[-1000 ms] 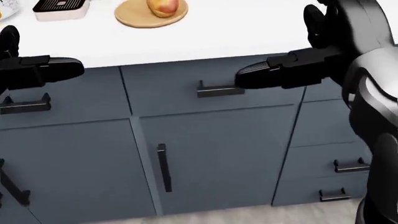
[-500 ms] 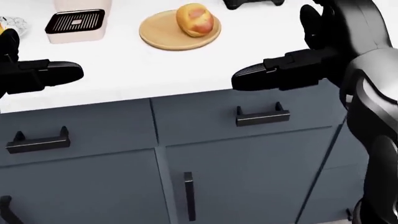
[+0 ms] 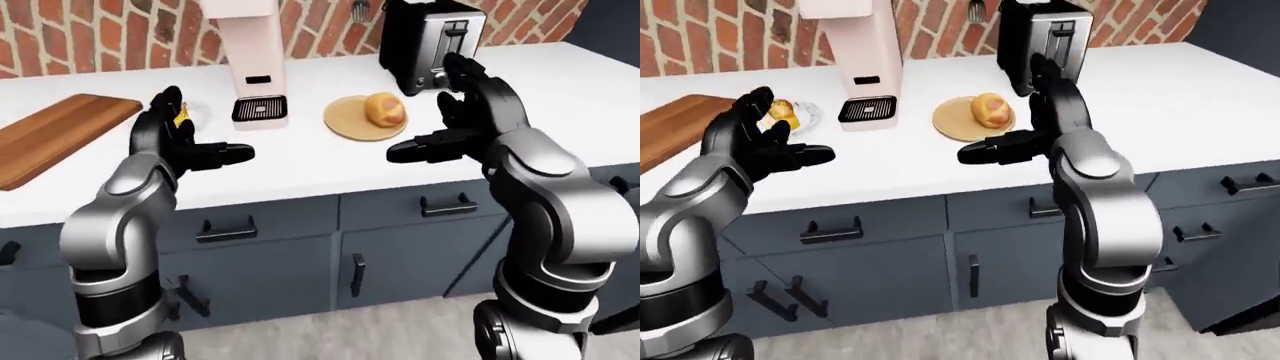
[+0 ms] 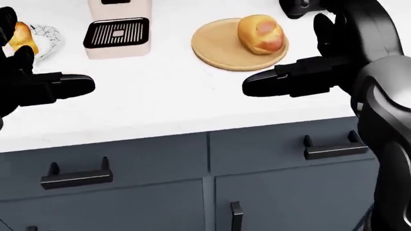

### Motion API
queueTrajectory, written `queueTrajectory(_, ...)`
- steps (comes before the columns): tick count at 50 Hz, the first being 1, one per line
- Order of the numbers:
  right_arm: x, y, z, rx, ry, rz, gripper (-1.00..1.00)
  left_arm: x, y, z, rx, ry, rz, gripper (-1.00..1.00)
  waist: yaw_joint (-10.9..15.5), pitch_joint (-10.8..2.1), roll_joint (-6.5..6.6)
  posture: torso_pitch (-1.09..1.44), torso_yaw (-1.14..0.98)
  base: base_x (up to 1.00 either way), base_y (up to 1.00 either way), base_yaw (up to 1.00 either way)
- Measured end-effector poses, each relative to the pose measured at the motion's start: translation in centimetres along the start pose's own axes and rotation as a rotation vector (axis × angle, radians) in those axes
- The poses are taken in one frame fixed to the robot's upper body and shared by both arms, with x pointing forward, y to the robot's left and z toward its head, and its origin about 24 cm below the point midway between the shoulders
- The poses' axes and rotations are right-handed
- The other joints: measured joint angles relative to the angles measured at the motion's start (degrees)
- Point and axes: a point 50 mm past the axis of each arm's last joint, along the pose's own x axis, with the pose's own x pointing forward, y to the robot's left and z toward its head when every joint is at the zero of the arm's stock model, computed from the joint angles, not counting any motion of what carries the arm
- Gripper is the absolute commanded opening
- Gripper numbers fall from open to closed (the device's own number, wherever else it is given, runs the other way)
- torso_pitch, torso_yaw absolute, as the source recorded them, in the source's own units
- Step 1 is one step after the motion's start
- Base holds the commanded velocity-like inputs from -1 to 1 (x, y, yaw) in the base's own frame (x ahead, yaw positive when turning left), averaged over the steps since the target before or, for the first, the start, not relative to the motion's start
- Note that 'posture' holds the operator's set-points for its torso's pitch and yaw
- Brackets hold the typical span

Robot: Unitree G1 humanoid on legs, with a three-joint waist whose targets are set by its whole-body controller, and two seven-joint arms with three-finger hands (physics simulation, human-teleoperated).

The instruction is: Place all breads on the cutting board.

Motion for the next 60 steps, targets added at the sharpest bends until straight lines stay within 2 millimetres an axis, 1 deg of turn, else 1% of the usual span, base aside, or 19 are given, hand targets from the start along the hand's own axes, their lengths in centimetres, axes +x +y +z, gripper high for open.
queueTrajectory(4, -0.5, -0.1, 1.0, -0.005, -0.062, -0.009, 1.00, -0.5, 0.3, 1.6, -0.006, -0.090, 0.009, 1.00, -0.1, -0.61, -2.28, 0.00, 0.00, -0.03, 0.00, 0.75)
queueTrajectory(6, -0.6, 0.3, 1.3, -0.008, -0.085, 0.010, 1.00, -0.9, 0.9, 2.3, -0.008, -0.135, 0.036, 1.00, -0.7, 0.25, -3.25, 0.00, 0.00, 0.00, 0.00, 0.00)
queueTrajectory(8, -0.6, 0.2, 1.2, -0.014, -0.084, 0.007, 1.00, -1.0, 0.8, 2.3, -0.011, -0.148, 0.041, 1.00, -1.5, 0.22, -4.87, 0.00, 0.00, 0.00, 0.00, 0.00)
queueTrajectory(11, -0.4, -0.6, 0.6, -0.006, -0.043, -0.035, 1.00, -0.6, 0.0, 0.9, -0.007, -0.079, 0.005, 1.00, -1.5, 1.13, -2.99, 0.00, 0.00, 0.00, 0.00, 0.00)
queueTrajectory(15, -0.3, -0.9, 0.8, -0.011, -0.033, -0.058, 1.00, -0.4, -0.3, 0.5, -0.005, -0.042, -0.019, 1.00, -1.8, 0.50, -0.33, 0.00, 0.00, 0.07, 0.00, 0.00)
queueTrajectory(18, 0.0, -0.4, 0.6, -0.020, -0.016, -0.032, 1.00, -0.4, 0.1, 0.7, -0.007, -0.041, -0.004, 1.00, -1.5, 1.18, -1.13, 0.00, 0.00, 0.28, 0.00, 0.00)
queueTrajectory(25, -0.6, -0.2, 2.8, -0.035, -0.119, -0.013, 1.00, -0.9, 0.6, 2.7, -0.011, -0.138, 0.026, 1.00, -0.7, -1.08, -3.54, 0.00, 0.00, 0.20, 0.00, 0.00)
queueTrajectory(28, -0.5, -0.6, 2.1, -0.028, -0.099, -0.045, 1.00, -0.8, 0.0, 2.0, -0.011, -0.121, -0.007, 1.00, -1.0, -0.36, -2.26, 0.00, 0.00, 0.19, 0.00, 0.00)
queueTrajectory(30, -0.2, -0.7, 1.0, -0.027, -0.039, -0.050, 1.00, -0.5, -0.3, 0.8, -0.009, -0.063, -0.024, 1.00, -1.7, 0.92, -2.69, 0.00, 0.00, 0.33, 0.00, 0.00)
queueTrajectory(33, -0.2, -0.6, 0.8, -0.028, -0.019, -0.044, 1.00, -0.5, -0.2, 0.3, -0.010, -0.035, -0.024, 1.00, -1.8, 0.65, -2.41, 0.00, 0.00, 0.29, 0.00, 0.00)
queueTrajectory(36, -0.5, -0.5, 2.0, -0.029, -0.087, -0.040, 1.00, -0.8, 0.2, 1.4, -0.012, -0.089, -0.006, 1.00, -2.0, 0.57, -1.51, 0.00, 0.00, 0.00, 0.00, 0.00)
queueTrajectory(38, -0.7, -0.3, 2.4, -0.033, -0.112, -0.037, 1.00, -1.0, 0.3, 2.0, -0.014, -0.124, 0.003, 1.00, -2.1, 0.23, 0.15, 0.00, 0.00, 0.15, 0.00, 0.00)
queueTrajectory(41, -0.2, 0.5, 1.0, -0.040, -0.041, 0.005, 1.00, -0.7, 0.7, 0.4, -0.017, -0.056, 0.022, 1.00, -0.7, 1.94, -0.01, 0.00, 0.00, 0.43, 0.00, 0.00)
queueTrajectory(43, -0.2, 0.7, 0.9, -0.042, -0.026, 0.023, 1.00, -0.5, 0.9, 0.0, -0.015, -0.029, 0.032, 1.00, -0.5, 1.61, 0.24, 0.00, 0.00, 0.43, 0.00, 0.00)
queueTrajectory(47, -0.7, 0.0, 2.3, -0.034, -0.104, -0.010, 1.00, -1.0, 0.6, 1.9, -0.012, -0.117, 0.020, 1.00, -0.8, 0.69, -1.01, 0.00, 0.00, 0.03, 0.00, 0.00)
queueTrajectory(49, -0.8, -0.2, 2.5, -0.036, -0.118, -0.027, 1.00, -1.2, 0.5, 2.5, -0.012, -0.153, 0.011, 1.00, -0.6, 0.59, -3.20, 0.00, 0.00, 0.00, 0.00, 0.00)
queueTrajectory(55, -0.1, -0.6, 0.7, -0.031, -0.007, -0.045, 1.00, -0.5, -0.3, -0.2, -0.015, -0.012, -0.027, 1.00, -1.9, 2.25, 0.46, 0.00, 0.00, 0.16, -0.02, 0.00)
queueTrajectory(57, -0.2, -0.5, 1.0, -0.030, -0.018, -0.043, 1.00, -0.6, -0.1, 0.2, -0.012, -0.026, -0.024, 1.00, -1.9, 1.16, 1.15, 0.00, 0.00, 0.00, 0.00, 0.00)
queueTrajectory(60, -0.3, -0.5, 2.1, -0.060, -0.067, -0.037, 1.00, -1.0, 0.3, 1.6, -0.016, -0.099, -0.002, 1.00, -2.0, 0.03, 0.33, 0.00, 0.00, 0.00, 0.00, 0.00)
